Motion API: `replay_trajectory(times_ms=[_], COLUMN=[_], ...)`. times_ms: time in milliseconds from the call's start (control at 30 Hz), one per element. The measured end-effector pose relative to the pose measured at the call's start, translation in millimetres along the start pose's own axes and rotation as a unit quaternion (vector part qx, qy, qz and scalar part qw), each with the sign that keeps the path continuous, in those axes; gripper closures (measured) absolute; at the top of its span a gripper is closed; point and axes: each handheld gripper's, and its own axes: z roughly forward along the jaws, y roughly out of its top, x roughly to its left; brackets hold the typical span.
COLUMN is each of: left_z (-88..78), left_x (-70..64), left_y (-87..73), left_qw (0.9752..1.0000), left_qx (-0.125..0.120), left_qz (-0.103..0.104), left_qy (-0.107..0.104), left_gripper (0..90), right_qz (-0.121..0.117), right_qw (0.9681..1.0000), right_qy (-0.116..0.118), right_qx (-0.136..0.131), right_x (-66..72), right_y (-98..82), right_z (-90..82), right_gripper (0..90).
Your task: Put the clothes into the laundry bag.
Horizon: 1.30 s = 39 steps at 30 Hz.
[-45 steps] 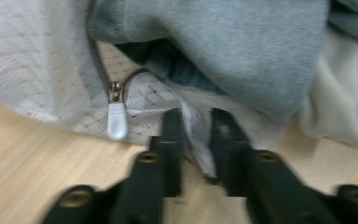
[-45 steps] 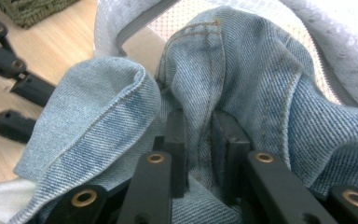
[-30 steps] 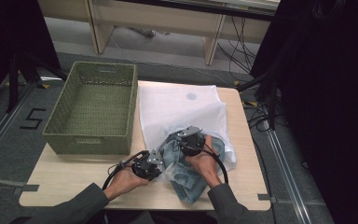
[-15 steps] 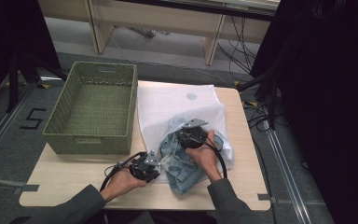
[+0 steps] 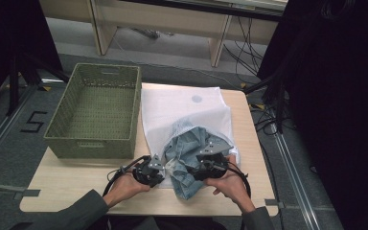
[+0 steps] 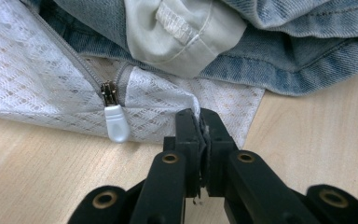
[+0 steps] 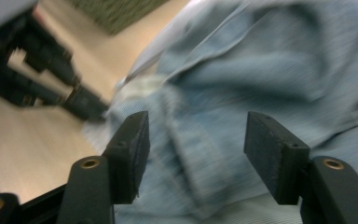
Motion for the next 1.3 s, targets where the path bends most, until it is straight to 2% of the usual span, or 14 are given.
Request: replay_trajectory(times_ms=[133, 167, 233, 267, 300, 367, 467, 633, 733, 933, 1000, 1100, 1167, 1300], left_z=[-1.2, -1.3, 0.6, -0.1, -0.1, -0.4, -1.0, 0.4, -0.1, -1.5, -1.6, -1.4, -1.1, -0.2], left_x=[1.1, 1.2, -0.6, -0.3, -0.7, -0.9, -0.1, -3.3, -2.6, -0.5, 0.2, -0.4, -0.7, -1.4], left_y=[-0.2, -0.1, -0.1, 0.0, 0.0, 0.3, 1.0, 1.2, 1.5, 1.6, 1.4, 1.1, 0.8, 0.5], left_qw=[0.9999, 0.9999, 1.0, 1.0, 1.0, 1.0, 0.9997, 0.9999, 0.9998, 0.9994, 0.9994, 0.9997, 0.9998, 1.0], left_qx=[0.012, 0.011, -0.003, 0.002, 0.003, 0.007, 0.011, 0.005, 0.006, 0.016, 0.015, 0.015, 0.01, 0.004], left_qz=[0.007, 0.008, -0.004, 0.003, 0.002, 0.005, 0.022, 0.01, 0.018, 0.032, 0.031, 0.022, 0.016, 0.009], left_qy=[-0.001, -0.001, -0.001, -0.001, -0.001, -0.001, 0.001, 0.003, 0.005, 0.004, 0.002, 0.001, 0.003, 0.001], left_gripper=[86.2, 86.3, 86.3, 86.4, 86.4, 86.6, 87.0, 87.1, 87.2, 87.1, 87.1, 87.0, 86.9, 86.7], right_qz=[-0.032, -0.029, -0.053, -0.072, -0.074, -0.081, -0.076, -0.05, -0.046, -0.037, -0.034, -0.003, 0.001, 0.016], right_qw=[0.9981, 0.9973, 0.994, 0.9905, 0.9893, 0.9881, 0.9889, 0.9893, 0.9879, 0.9853, 0.9858, 0.9927, 0.9956, 0.9988], right_qy=[0.01, 0.012, -0.007, -0.022, -0.036, -0.06, -0.076, -0.117, -0.14, -0.163, -0.163, -0.116, -0.081, -0.036], right_qx=[0.051, 0.066, 0.095, 0.115, 0.12, 0.116, 0.103, 0.071, 0.05, 0.035, 0.023, 0.031, 0.046, 0.03], right_x=[15.2, 19.8, 25.2, 25.9, 26.2, 26.0, 21.6, 9.6, -1.7, -7.1, -10.8, -12.3, -13.2, -9.1], right_y=[-6.7, -9.1, -13.7, -14.1, -13.8, -7.7, -0.3, 21.9, 35.3, 33.6, 29.8, 30.6, 33.3, 36.2], right_z=[21.1, 28.0, 42.6, 48.3, 54.0, 58.6, 63.7, 73.1, 82.7, 104.2, 109.0, 103.2, 90.0, 57.3], right_gripper=[33.6, 32.1, 36.7, 43.5, 47.6, 60.9, 68.3, 71.0, 71.3, 70.0, 67.7, 57.9, 52.8, 46.3])
